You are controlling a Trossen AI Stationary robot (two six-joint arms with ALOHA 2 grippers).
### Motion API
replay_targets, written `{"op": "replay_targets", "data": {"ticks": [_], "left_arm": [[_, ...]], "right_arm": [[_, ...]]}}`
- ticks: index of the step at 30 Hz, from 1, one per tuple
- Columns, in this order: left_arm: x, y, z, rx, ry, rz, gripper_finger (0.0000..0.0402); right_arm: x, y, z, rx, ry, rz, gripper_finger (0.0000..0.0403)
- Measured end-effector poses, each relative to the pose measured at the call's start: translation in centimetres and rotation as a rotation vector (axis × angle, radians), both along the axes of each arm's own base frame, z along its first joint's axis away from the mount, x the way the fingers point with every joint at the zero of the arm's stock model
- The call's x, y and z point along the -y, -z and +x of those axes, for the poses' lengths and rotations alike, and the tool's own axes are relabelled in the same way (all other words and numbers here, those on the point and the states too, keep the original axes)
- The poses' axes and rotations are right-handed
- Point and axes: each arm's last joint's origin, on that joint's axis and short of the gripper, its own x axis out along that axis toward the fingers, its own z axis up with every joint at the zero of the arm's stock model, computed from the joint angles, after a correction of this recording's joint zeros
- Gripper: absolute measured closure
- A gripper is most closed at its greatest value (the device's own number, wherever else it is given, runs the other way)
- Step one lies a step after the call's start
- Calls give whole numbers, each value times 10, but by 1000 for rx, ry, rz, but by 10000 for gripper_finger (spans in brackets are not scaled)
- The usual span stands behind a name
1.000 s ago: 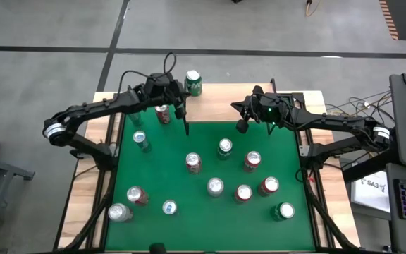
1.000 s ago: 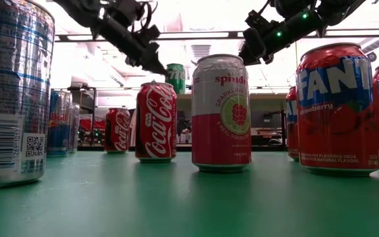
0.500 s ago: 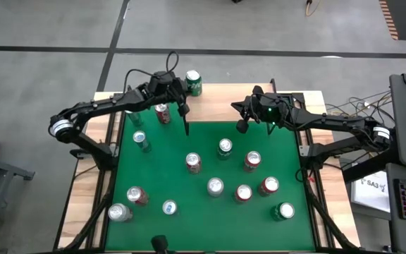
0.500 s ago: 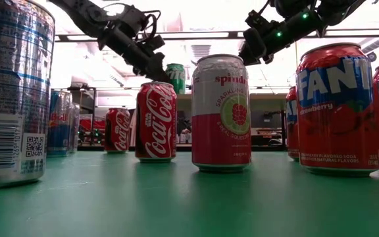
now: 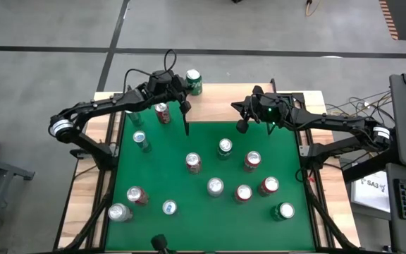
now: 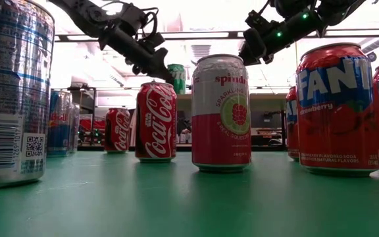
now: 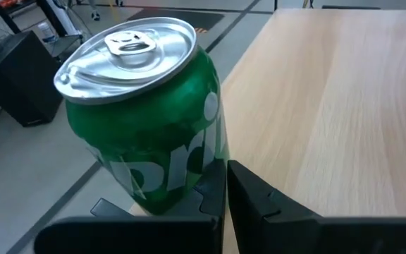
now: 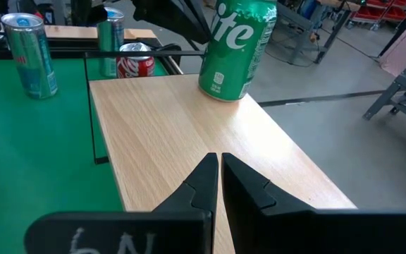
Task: Place canned beverage on shelf
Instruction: Put the middle green soda can on the shelf
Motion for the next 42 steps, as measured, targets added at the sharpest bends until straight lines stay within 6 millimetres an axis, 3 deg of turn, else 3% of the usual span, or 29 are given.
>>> {"op": "replay_targets", "data": {"ticks": [11, 18, 23, 27, 33, 42], "left_arm": [[16, -4, -2, -22, 76, -63, 402], [34, -36, -27, -32, 133, 43, 402], [36, -58, -49, -22, 134, 176, 402], [29, -64, -60, -35, 106, 238, 402], [4, -60, -72, -61, 17, 255, 402], [-25, -44, -66, -72, -37, 262, 402]], "right_arm": [[0, 0, 0, 11, 6, 17, 390], [0, -4, 1, 99, 28, 77, 390], [4, -5, 11, 213, 38, 124, 390], [8, -4, 25, 313, -6, 147, 390], [24, -23, 56, 411, 17, 160, 390], [53, -43, 105, 310, 40, 146, 390]]}}
